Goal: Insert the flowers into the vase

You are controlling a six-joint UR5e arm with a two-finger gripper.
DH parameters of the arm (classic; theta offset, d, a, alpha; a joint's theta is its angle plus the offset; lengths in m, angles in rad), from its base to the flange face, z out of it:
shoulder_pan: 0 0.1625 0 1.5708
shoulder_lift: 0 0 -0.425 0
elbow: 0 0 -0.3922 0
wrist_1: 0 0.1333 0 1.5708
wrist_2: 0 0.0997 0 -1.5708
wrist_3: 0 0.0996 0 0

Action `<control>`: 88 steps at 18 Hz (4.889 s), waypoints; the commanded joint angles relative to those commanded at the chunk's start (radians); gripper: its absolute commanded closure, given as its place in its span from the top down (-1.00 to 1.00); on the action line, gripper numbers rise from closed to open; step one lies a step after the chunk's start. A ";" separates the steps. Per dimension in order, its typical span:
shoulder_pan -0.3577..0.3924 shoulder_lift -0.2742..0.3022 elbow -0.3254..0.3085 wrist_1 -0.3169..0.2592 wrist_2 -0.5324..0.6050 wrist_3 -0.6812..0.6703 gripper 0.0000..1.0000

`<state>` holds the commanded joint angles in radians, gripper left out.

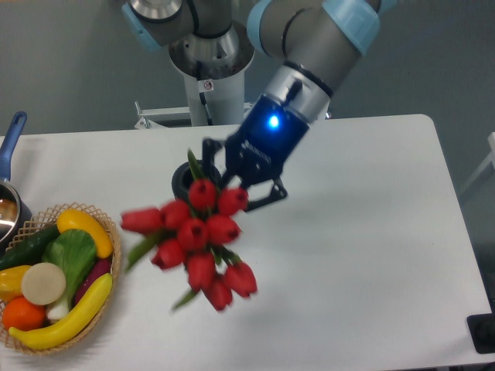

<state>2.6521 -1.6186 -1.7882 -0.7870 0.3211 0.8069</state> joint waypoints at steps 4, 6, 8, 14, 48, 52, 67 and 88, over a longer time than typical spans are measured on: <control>0.087 0.097 -0.132 0.006 -0.089 0.024 -1.00; 0.095 0.106 -0.167 0.006 -0.089 0.064 -1.00; 0.100 0.106 -0.197 0.006 -0.089 0.096 -1.00; 0.100 0.109 -0.256 0.008 -0.088 0.173 -1.00; 0.135 0.042 -0.534 0.011 -0.043 0.634 1.00; 0.147 0.066 -0.551 0.009 -0.042 0.637 1.00; 0.132 0.283 -0.654 0.002 0.154 0.600 1.00; 0.201 -0.033 -0.058 -0.124 0.904 0.534 1.00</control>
<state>2.8533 -1.6516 -1.8459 -0.9108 1.2251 1.3406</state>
